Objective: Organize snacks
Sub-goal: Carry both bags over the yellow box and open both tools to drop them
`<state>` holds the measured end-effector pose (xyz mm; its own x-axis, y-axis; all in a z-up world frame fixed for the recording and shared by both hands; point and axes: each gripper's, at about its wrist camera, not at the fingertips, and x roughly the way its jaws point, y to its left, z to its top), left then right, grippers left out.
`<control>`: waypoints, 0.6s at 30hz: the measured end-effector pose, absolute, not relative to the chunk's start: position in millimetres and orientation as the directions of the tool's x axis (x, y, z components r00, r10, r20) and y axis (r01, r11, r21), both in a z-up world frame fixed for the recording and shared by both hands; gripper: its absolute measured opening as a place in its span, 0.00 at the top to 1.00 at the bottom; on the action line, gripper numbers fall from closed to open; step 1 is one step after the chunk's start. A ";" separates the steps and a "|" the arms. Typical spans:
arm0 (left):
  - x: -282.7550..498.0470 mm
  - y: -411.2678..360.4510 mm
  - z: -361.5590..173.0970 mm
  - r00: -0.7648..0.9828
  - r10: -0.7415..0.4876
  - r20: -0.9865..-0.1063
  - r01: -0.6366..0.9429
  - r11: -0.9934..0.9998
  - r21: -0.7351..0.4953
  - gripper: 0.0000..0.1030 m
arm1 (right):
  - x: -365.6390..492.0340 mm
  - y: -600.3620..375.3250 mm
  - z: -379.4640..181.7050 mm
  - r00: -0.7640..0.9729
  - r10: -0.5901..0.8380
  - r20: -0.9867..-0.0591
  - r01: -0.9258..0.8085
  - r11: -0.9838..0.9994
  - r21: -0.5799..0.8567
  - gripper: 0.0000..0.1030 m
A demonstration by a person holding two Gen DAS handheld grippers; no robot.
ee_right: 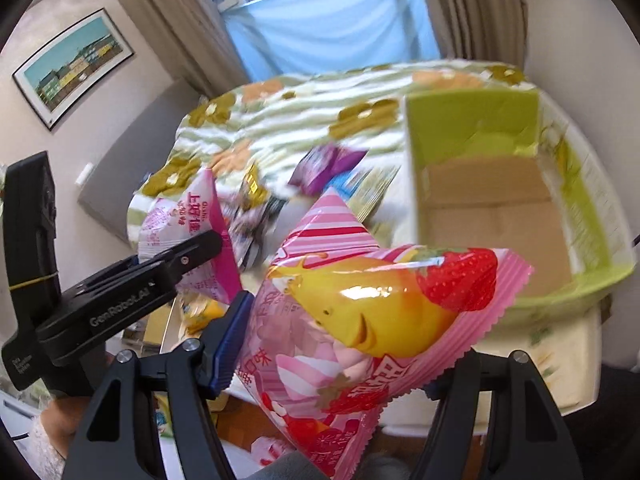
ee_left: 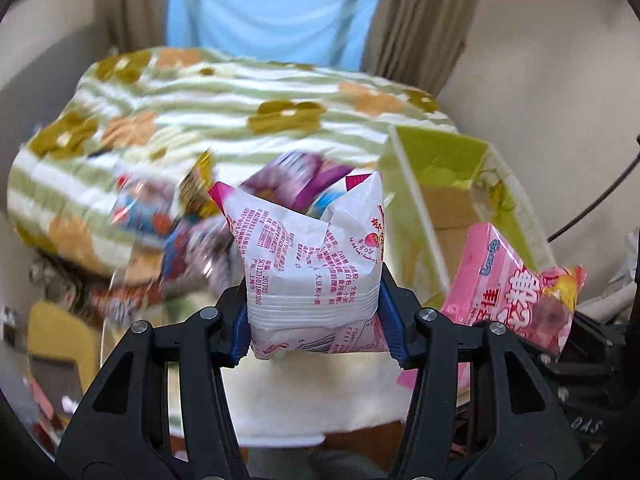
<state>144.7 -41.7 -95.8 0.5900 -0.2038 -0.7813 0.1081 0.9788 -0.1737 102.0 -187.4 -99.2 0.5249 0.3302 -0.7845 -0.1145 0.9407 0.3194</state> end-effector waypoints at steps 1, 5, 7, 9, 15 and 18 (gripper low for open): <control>150.0 -48.1 -91.8 0.588 -0.216 -0.780 0.124 0.976 -0.177 0.52 | 106.7 -193.4 -94.9 0.535 0.314 -0.784 -0.098 0.945 0.312 0.37; 184.4 -74.9 -82.1 0.562 -0.273 -0.781 0.202 0.961 -0.190 0.52 | 125.6 -220.7 -82.4 0.562 0.247 -0.789 -0.013 0.957 0.290 0.37; 200.5 -89.0 -78.5 0.552 -0.300 -0.778 0.248 0.950 -0.190 0.52 | 137.1 -233.1 -79.1 0.565 0.209 -0.798 0.040 0.959 0.279 0.37; 218.3 -102.2 -79.2 0.539 -0.319 -0.780 0.286 0.940 -0.187 0.52 | 147.4 -245.5 -77.0 0.569 0.187 -0.801 0.088 0.954 0.286 0.37; 267.8 -151.0 -91.3 0.478 -0.358 -0.803 0.376 0.909 -0.181 0.52 | 181.9 -285.8 -77.0 0.568 0.143 -0.811 0.189 0.936 0.297 0.37; 296.3 -186.2 -104.8 0.428 -0.366 -0.826 0.399 0.897 -0.191 0.52 | 195.0 -310.3 -81.2 0.565 0.124 -0.816 0.218 0.931 0.293 0.37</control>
<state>296.3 -186.2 -104.8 0.4279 -0.3659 -0.8264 0.3990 0.8969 -0.1906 195.0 -310.3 -81.2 0.5650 0.1244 -0.8156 0.2183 0.9308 0.2932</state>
